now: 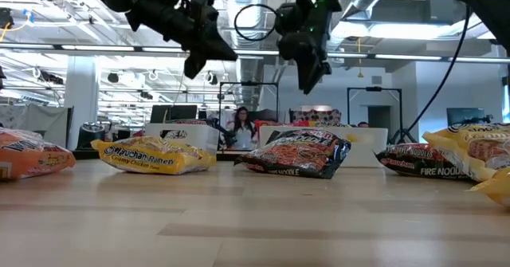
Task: Sort Maruchan noodles
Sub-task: Put the yellow noodle pack into the right white bin
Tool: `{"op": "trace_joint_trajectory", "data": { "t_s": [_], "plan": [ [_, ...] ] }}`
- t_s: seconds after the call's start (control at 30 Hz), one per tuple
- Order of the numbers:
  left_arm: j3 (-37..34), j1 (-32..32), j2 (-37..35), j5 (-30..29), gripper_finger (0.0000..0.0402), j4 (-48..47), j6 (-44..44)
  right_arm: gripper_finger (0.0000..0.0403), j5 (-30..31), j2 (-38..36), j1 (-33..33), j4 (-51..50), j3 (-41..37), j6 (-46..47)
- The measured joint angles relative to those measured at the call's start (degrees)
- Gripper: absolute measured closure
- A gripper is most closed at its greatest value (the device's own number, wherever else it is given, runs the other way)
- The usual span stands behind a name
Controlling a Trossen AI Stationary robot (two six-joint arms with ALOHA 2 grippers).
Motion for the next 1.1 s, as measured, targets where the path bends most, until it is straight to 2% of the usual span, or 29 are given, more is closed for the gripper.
{"op": "trace_joint_trajectory", "data": {
  "t_s": [0.3, 0.43, 0.67, 0.93, 1.1],
  "plan": [
    [0.0, 0.0, -5.4, -0.1, 0.0401, -4.7, 4.1, 0.024, 0.1, 0.0, 7.9, -13.8, 0.6, 3.1],
    [0.0, 0.0, -7.0, 0.4, 0.0402, -8.5, 4.3, 0.024, 0.0, -1.3, 12.8, -14.1, -0.4, 6.4],
    [0.0, 0.0, -8.1, 0.4, 0.0401, -14.4, 7.1, 0.024, 0.4, -8.5, 21.9, -13.9, -5.4, 13.7],
    [0.0, 0.0, -8.0, 0.9, 0.0402, -17.0, 9.6, 0.024, 7.9, -24.1, 31.0, -14.2, -20.9, 35.2],
    [0.0, 0.0, -8.0, 1.3, 0.0401, -17.2, 9.7, 0.024, 8.0, -34.2, 37.3, -14.3, -31.5, 51.4]
  ]
}}
